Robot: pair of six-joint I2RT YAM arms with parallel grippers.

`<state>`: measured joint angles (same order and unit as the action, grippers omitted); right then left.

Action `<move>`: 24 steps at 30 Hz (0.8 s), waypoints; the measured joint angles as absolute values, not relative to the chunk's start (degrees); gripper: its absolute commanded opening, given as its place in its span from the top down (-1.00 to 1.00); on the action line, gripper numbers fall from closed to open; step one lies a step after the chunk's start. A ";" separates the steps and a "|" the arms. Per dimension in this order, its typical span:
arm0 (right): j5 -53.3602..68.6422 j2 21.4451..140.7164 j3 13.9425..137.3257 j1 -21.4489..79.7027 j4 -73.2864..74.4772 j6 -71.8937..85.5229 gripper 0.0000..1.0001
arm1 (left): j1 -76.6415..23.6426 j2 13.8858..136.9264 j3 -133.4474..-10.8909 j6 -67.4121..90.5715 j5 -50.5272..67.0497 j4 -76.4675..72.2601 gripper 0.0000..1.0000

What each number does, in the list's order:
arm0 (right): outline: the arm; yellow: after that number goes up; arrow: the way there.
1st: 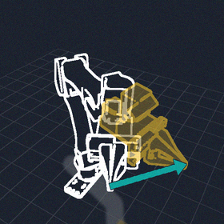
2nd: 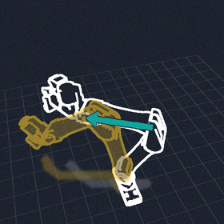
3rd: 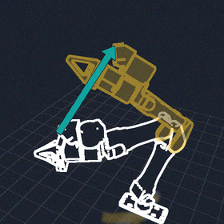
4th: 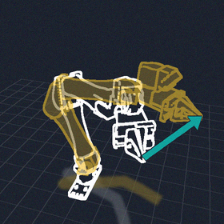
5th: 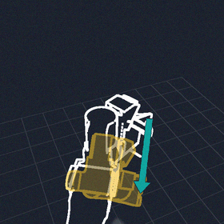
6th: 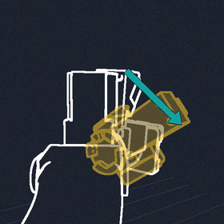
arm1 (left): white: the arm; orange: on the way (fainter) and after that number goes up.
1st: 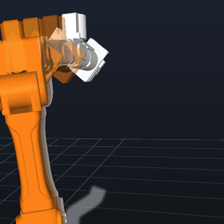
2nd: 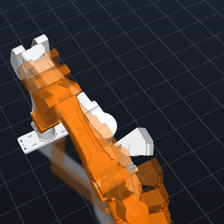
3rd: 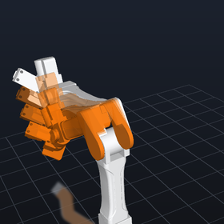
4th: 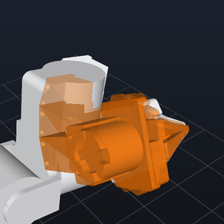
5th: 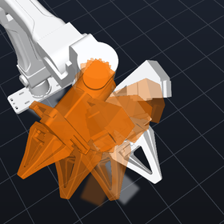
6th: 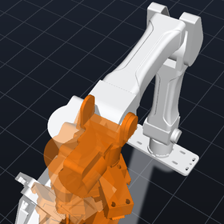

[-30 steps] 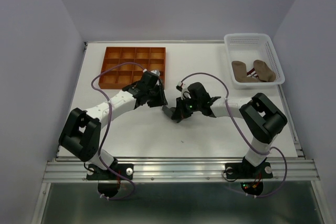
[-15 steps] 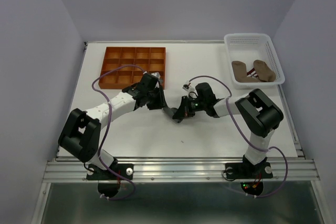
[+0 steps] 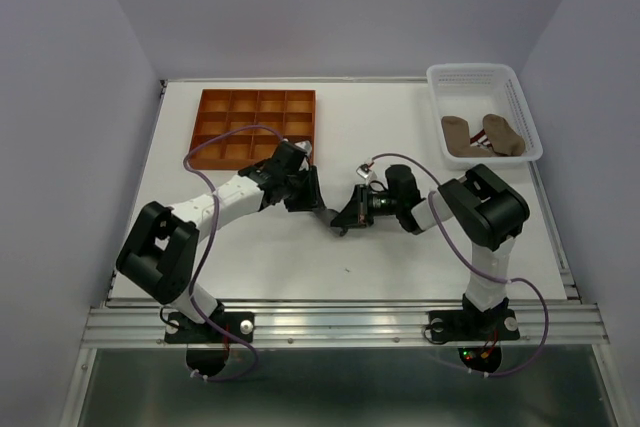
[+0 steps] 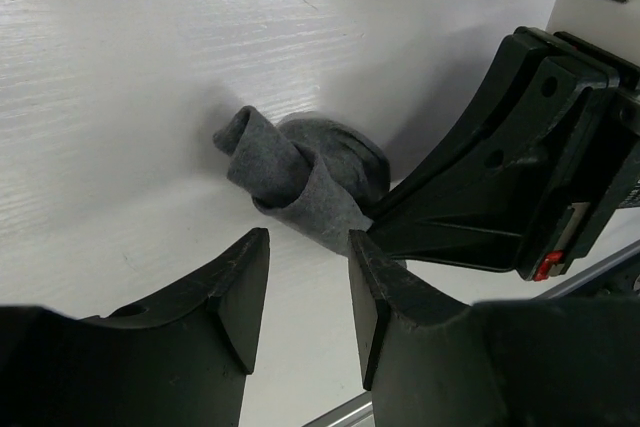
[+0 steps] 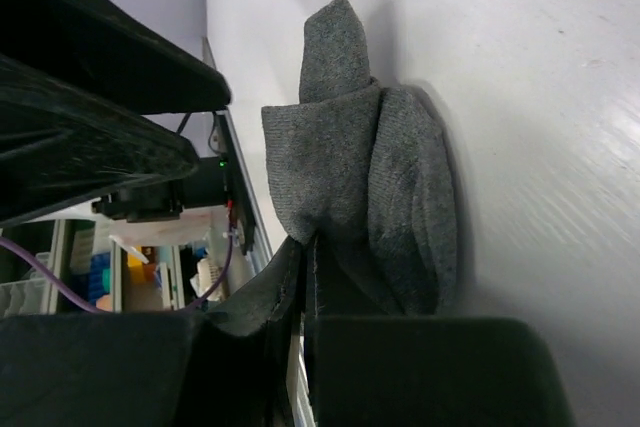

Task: Roll the socks

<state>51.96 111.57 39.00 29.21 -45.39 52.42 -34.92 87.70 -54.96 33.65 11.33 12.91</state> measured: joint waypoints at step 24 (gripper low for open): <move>53.10 115.63 36.29 28.14 -56.80 60.29 0.99 | -37.01 94.39 -54.98 33.80 13.43 10.31 0.11</move>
